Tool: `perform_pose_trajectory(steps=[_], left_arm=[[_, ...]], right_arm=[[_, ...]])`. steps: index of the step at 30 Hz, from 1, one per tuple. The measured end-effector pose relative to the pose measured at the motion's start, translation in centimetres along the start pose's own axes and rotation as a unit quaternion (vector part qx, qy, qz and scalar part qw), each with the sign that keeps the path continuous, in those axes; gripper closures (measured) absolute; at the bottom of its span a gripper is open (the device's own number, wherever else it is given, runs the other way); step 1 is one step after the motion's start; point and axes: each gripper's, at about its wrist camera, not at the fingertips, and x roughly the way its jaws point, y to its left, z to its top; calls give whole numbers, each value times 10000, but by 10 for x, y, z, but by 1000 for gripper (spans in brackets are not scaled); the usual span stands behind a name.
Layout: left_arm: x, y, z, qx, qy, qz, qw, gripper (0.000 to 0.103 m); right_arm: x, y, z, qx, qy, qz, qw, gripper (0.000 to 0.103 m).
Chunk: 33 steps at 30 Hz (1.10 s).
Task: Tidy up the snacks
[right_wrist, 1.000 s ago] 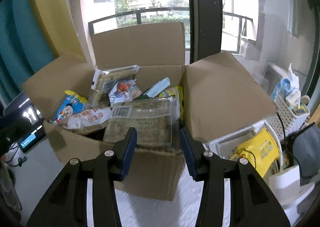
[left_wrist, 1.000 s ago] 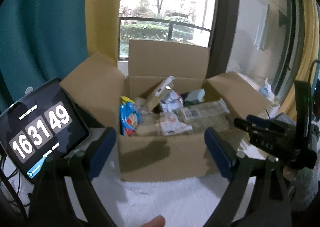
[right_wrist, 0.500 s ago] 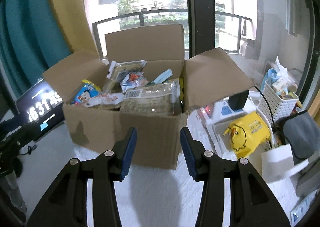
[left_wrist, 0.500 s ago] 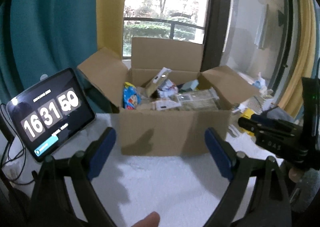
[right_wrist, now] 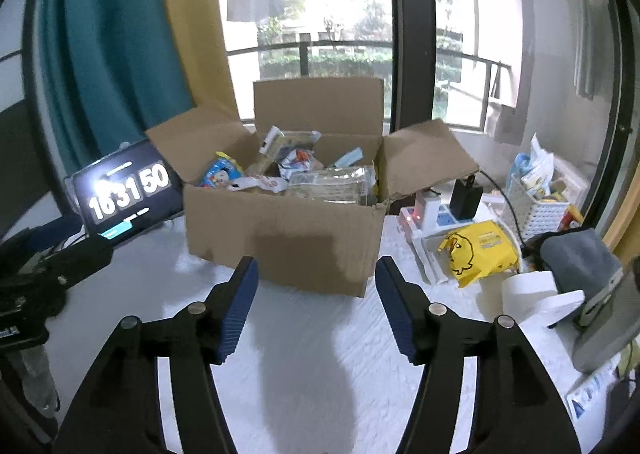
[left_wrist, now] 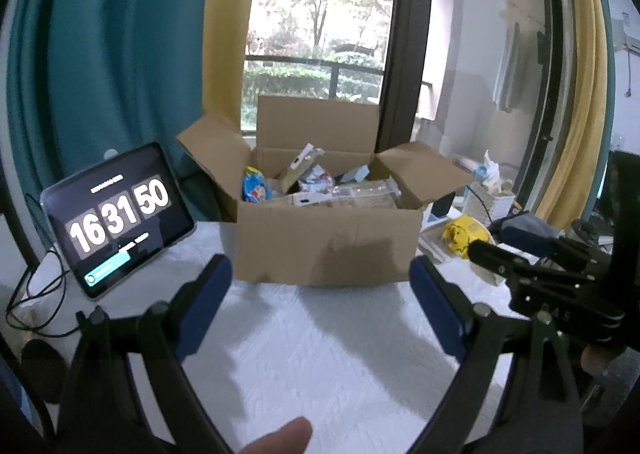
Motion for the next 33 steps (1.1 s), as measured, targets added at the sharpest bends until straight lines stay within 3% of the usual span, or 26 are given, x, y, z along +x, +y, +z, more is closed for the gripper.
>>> perform_pose_trajectory(steps=[9, 19, 33], left_arm=[[-57, -10, -4, 179, -602, 468, 9969, 12], [-101, -25, -6, 293, -871, 243, 9955, 12], [-156, -36, -1, 207, -1426, 227, 9893, 12]], right_arm=[[-57, 13, -10, -68, -367, 117, 9992, 37], [-109, 21, -18, -185, -766, 123, 9968, 37], [-174, 21, -25, -271, -1310, -10, 9910, 35]])
